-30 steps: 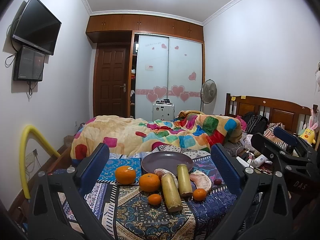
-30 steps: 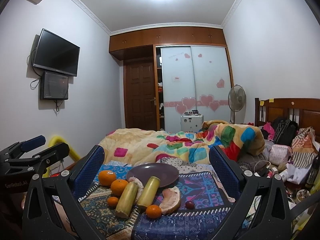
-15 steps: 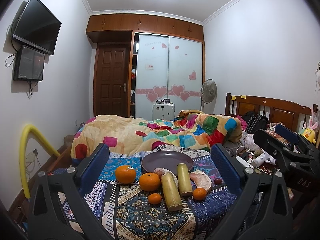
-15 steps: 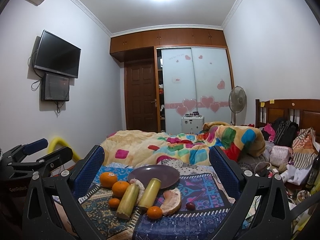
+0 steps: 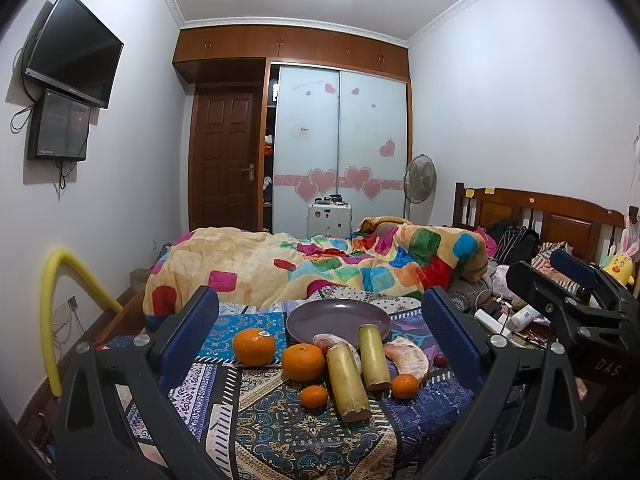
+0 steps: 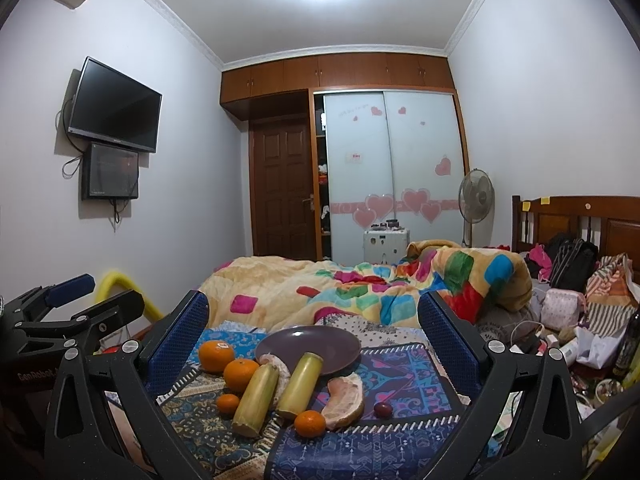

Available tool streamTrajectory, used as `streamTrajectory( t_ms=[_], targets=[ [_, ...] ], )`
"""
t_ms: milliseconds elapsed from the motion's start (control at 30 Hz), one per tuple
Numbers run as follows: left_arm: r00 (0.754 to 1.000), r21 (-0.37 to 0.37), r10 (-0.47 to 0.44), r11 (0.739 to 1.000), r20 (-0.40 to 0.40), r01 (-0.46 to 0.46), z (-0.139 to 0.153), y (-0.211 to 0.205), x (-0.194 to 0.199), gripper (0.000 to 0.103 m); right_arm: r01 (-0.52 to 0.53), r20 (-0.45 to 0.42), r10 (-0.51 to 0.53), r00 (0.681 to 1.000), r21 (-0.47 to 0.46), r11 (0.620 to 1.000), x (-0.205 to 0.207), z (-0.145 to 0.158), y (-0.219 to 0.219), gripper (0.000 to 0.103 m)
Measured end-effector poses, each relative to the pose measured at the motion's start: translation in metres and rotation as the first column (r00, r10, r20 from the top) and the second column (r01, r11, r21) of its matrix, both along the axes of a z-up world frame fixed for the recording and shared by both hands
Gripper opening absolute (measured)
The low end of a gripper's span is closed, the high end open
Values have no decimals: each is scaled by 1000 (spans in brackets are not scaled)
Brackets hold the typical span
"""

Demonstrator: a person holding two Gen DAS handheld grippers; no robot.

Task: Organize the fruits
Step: 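Grasp the large Dole-sticker orange with the left tool while the right tool grasps a yellow cylinder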

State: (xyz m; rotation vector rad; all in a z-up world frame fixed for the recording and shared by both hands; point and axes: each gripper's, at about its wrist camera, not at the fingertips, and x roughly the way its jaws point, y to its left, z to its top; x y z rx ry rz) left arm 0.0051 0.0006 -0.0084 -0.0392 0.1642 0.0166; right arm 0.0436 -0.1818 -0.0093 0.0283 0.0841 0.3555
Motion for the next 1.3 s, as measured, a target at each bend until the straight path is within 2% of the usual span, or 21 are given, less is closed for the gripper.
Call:
streamTrajectory(
  t_ms=[267,500,667,900,1067,1200,1300],
  targets=[
    [994,-8,4,1000,-112,-5,-16,16,32,103,4,-99,-10,995,-67,998,33,-21,7,103],
    [963,-17,9,1000,-271,-14,-46,42,77,103,-31,-233,-9,972,-169,985,76,-51,7,103],
    [939,-10,22,1000,-343,-27,-65,59,111,102,-54,-327,-16,945,-204,977,110,-68,8,103],
    [900,22,16,1000,-435,-8,-86,74,153,88,-106,-421,8,907,-210,972,147,-82,16,102],
    [881,40,19,999,-472,0,-97,78,180,82,-166,-471,44,881,-222,961,165,-87,29,91],
    [864,51,15,999,-504,13,-106,82,199,78,-227,-529,84,845,-212,950,177,-92,43,79],
    [848,41,8,999,-530,17,-111,86,208,78,-251,-560,97,823,-206,946,183,-96,49,78]
  ],
)
